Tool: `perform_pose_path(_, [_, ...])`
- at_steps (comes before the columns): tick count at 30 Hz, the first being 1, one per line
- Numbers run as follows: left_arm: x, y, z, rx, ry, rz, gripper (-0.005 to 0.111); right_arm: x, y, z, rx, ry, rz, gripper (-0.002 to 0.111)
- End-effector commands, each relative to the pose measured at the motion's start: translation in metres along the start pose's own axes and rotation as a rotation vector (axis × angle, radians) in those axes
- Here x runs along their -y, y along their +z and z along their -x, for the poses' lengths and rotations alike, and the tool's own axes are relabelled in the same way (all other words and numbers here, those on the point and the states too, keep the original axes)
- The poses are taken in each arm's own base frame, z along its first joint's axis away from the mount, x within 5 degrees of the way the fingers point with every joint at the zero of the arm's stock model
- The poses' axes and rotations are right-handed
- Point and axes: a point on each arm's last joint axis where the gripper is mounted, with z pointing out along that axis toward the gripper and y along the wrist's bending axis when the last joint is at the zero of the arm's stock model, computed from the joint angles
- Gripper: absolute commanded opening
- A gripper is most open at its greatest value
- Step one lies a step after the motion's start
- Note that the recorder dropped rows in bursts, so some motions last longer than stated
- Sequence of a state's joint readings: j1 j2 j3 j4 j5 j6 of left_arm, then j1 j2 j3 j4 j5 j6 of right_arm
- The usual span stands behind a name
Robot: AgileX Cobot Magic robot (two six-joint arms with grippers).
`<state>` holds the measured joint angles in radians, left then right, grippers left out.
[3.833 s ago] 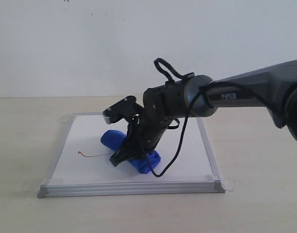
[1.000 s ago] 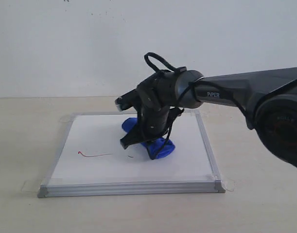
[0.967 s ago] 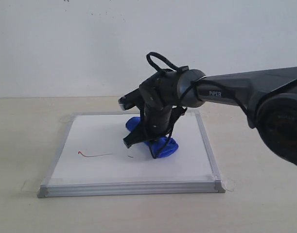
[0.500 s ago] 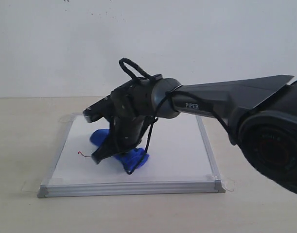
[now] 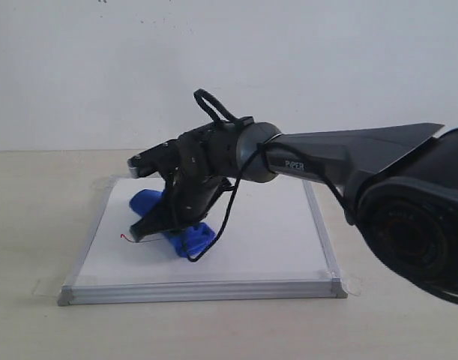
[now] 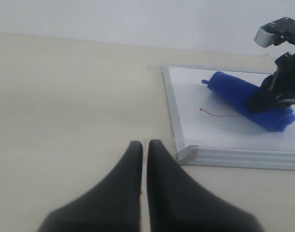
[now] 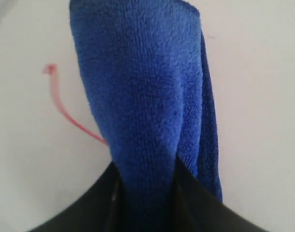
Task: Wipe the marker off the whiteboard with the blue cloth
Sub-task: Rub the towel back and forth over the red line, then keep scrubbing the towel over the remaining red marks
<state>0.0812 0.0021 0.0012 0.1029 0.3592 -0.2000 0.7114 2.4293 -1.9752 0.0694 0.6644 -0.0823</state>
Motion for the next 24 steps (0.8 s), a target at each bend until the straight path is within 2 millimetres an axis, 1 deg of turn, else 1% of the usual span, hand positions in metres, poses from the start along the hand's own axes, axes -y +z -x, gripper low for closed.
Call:
perform_pose_path(1, [0.001,0.0,0.001,0.004,-0.015,-0.009,0.004,-0.008,0.007,0.005,0.023,-0.004,0.097,0.0])
perform_pose_path(3, [0.001,0.0,0.001,0.004,-0.015,-0.009,0.004,0.002,0.012,0.002,0.006,-0.005,0.068,0.0])
perform_pose_path(6, [0.001,0.0,0.001,0.004,-0.015,-0.009,0.004,0.027,0.019,-0.008,-0.062,0.021,-0.039,0.0])
perform_pose_path(8, [0.001,0.0,0.001,0.004,-0.015,-0.009,0.004,0.046,0.019,-0.014,-0.115,0.012,-0.152,0.0])
perform_pose_path(10, [0.001,0.0,0.001,0.004,-0.015,-0.009,0.004,0.057,0.017,-0.017,-0.149,0.007,-0.256,0.0])
perform_pose_path(11, [0.001,0.0,0.001,0.004,-0.015,-0.009,0.004,0.061,0.015,-0.019,-0.161,0.012,-0.301,0.0])
perform_pose_path(13, [0.001,0.0,0.001,0.004,-0.015,-0.009,0.004,0.061,0.015,-0.019,-0.172,0.008,-0.324,0.0])
perform_pose_path(15, [0.001,0.0,0.001,0.004,-0.015,-0.009,0.004,0.05,0.016,-0.019,-0.166,0.029,-0.279,0.0])
perform_pose_path(17, [0.001,0.0,0.001,0.004,-0.015,-0.009,0.004,0.032,0.02,-0.017,-0.151,0.017,-0.175,0.0])
perform_pose_path(22, [0.001,0.0,0.001,0.004,-0.015,-0.009,0.004,-0.029,0.023,-0.011,-0.092,-0.046,0.131,0.0])
perform_pose_path(24, [0.001,0.0,0.001,0.004,-0.015,-0.009,0.004,-0.037,0.023,-0.011,-0.092,-0.075,0.156,0.0])
